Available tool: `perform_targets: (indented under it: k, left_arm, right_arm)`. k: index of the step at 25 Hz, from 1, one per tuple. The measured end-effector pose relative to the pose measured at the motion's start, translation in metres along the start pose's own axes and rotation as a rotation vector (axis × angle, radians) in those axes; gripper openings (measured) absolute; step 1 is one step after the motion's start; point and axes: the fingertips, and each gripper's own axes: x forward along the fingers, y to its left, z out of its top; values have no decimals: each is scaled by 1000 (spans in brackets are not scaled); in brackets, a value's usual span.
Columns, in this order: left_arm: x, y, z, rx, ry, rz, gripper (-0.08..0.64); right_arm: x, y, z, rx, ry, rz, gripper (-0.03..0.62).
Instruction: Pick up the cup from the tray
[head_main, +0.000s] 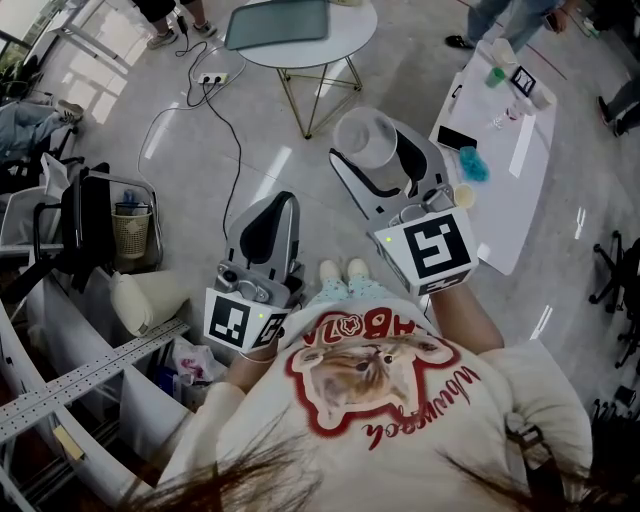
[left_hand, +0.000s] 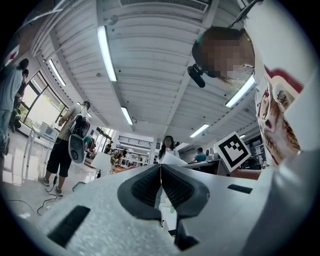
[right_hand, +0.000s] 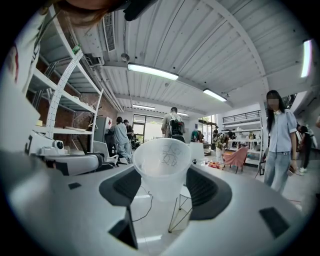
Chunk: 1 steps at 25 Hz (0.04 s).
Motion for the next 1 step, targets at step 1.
perform_targets:
  k: [1]
  left_arm:
    - [0,1,0,0,1,-1,14]
  right_arm:
    - [1,1,0,-1,0,1,282]
